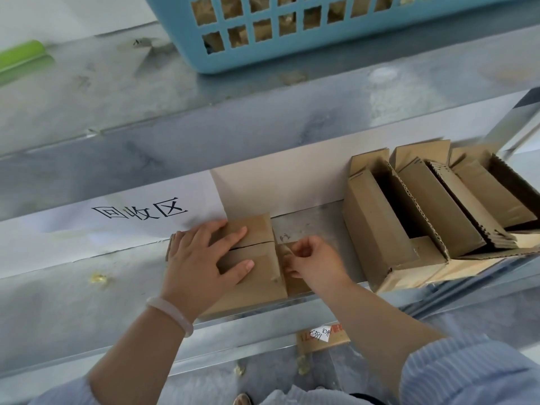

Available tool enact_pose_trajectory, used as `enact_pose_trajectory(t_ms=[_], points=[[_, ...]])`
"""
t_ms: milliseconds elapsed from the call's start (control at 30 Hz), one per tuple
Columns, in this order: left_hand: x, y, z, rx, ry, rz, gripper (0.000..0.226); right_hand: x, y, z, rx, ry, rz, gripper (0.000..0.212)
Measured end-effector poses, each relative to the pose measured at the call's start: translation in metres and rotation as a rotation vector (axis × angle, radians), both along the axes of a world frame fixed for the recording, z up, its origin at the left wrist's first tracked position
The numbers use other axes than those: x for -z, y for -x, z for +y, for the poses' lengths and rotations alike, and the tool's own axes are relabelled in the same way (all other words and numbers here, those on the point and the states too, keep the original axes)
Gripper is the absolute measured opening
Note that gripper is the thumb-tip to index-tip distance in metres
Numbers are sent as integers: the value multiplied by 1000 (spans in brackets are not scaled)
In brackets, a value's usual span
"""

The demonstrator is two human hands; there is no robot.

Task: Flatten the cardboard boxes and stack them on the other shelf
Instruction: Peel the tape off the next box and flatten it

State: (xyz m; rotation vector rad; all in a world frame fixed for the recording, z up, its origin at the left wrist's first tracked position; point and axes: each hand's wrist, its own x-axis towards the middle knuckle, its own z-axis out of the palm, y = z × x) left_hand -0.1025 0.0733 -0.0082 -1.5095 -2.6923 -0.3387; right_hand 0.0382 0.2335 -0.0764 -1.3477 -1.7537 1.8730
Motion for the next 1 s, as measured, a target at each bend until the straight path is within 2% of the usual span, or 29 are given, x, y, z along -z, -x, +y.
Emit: enact_pose_trajectory(t_ms=[200, 400, 500, 567, 667, 700, 767, 833, 933, 1000], points=[[-1, -1, -1, -2, -3, 7, 63, -7, 0, 4, 31, -293, -65, 7], [-5, -2, -3, -1, -11, -19, 70, -23, -1, 25, 138, -250, -36, 37], [-10, 2, -7, -14, -46, -87, 75, -29, 0, 28, 86, -247, -85, 45], [-12, 6, -14, -60, -94, -115, 71, -35, -2, 25, 25, -317, -98, 38], [-12, 14, -32, -210, -230, -55, 54, -44, -2, 10, -88, -447, -16, 13], [-11, 16, -39, -276, -258, -45, 49, -47, -2, 4, -136, -468, 9, 10], [-6, 21, -51, -398, -299, -153, 41, -52, 1, -8, -222, -501, 26, 9], [-3, 26, -59, -500, -379, -396, 30, -55, 4, -15, -260, -528, 14, 8], [-1, 32, -66, -631, -453, -597, 5, -63, 8, -15, -262, -526, 6, 20], [-2, 36, -72, -674, -553, -770, 13, -67, 8, -14, -294, -509, -4, 27]])
